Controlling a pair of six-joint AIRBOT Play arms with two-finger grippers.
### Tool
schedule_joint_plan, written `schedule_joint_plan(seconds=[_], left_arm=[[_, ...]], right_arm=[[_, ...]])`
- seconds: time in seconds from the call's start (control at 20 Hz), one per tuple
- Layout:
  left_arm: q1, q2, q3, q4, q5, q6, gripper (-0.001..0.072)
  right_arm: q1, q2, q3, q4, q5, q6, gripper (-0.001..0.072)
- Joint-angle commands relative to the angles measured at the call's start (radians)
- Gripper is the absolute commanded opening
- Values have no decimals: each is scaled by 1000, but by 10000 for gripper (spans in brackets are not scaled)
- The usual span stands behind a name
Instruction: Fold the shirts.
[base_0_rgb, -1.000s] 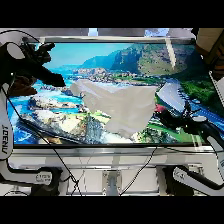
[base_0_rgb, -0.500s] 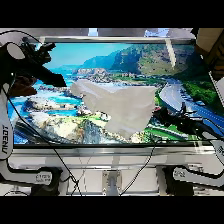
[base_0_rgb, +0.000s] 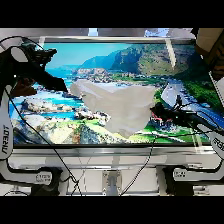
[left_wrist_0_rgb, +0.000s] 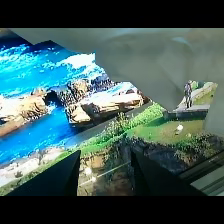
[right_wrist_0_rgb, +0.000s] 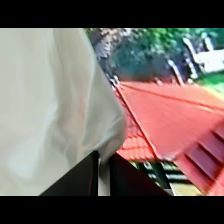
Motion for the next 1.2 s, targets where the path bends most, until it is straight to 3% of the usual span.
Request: schedule_joint_plan(seconds=[0.0, 0.05, 0.35, 0.4, 0.45, 0.5, 0.8, 0.95, 1.15], left_arm=[[1, -1, -38, -10, -10, -36, 340], [1, -1, -64, -21, -8, -41, 340], [1, -2, -342, -170, 106, -53, 371], [1, -2, -388, -233, 133, -53, 407], [0, -2, -436, -318, 169, -49, 488], [-2, -2, -483, -393, 216, -29, 501], [-75, -2, -633, -452, 536, 67, 507], [-155, -8, -643, -454, 686, 73, 506], [-208, -74, -643, -521, 764, 70, 503]], right_arm=[[12, -7, 18, -19, 15, -2, 100], [13, -7, 18, -31, 13, -2, 24], [13, -7, 18, -72, 13, -2, 24], [13, -7, 18, -72, 12, -2, 24], [13, -7, 18, -72, 11, -2, 24], [13, -7, 18, -71, 10, -2, 24], [13, -7, 18, -68, 16, -2, 24], [13, -6, 18, -66, 20, -2, 24], [13, -6, 18, -67, 26, -2, 24]])
